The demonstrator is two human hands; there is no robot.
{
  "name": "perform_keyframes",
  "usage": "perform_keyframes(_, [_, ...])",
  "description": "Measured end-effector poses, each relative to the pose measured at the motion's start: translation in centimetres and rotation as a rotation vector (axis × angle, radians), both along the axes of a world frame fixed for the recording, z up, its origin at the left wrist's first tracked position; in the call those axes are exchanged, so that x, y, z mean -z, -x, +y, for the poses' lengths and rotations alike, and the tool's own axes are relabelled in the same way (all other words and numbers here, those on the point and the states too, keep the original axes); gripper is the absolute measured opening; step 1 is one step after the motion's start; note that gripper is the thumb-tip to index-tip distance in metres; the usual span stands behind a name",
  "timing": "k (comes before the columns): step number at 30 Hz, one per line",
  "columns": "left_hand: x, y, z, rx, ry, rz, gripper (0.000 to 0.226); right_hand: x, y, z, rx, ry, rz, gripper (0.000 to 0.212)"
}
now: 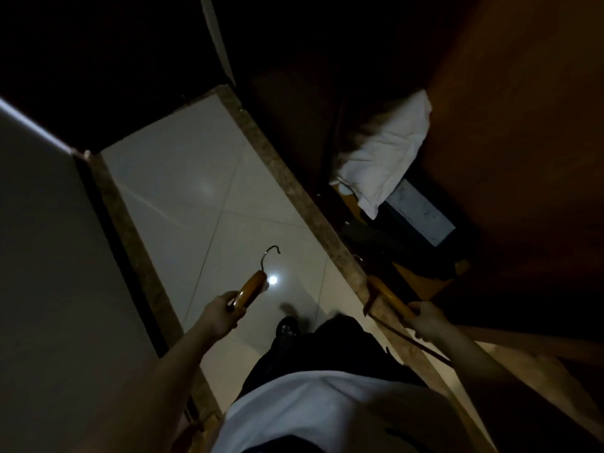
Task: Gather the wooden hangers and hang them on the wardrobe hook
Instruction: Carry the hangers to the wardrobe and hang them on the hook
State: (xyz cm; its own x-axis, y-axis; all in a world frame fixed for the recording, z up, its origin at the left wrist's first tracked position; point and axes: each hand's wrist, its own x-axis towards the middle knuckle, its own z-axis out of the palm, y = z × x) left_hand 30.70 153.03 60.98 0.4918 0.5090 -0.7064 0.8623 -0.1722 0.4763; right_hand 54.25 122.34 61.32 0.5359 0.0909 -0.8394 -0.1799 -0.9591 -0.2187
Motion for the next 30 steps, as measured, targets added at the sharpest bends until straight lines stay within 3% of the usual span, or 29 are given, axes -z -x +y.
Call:
perform_keyframes(5, [-0.1,-7.8,3.4,0.104,0.010,-0.042,0.036,0.1,-3.0,1.3,0.132,0.012,-0.057,0.042])
perform_keyframes(11, [-1.4,-18.3,6.4,0.306,-0.027,-0.059,0.031,-1.5,-9.9,4.8,0.268,-0.073,-0.236,0.026])
perform_keyframes(18, [-4.3,-30.2,8.1,0.621,-0.279,-0.177,0.041,-4.4,-19.4,7.0,0.313,-0.220,-0.418,0.006])
perform_keyframes(24, [-7.7,-38.0,9.4,0.787,-0.391,-0.319,0.035,-7.0,-23.9,7.2,0.310,-0.216,-0.613,0.012])
perform_keyframes(30, [-12.4,-43.0,10.6,1.141,-0.511,-0.487,0.022,-11.5,-25.2,7.9,0.317,-0.302,-0.697,0.015])
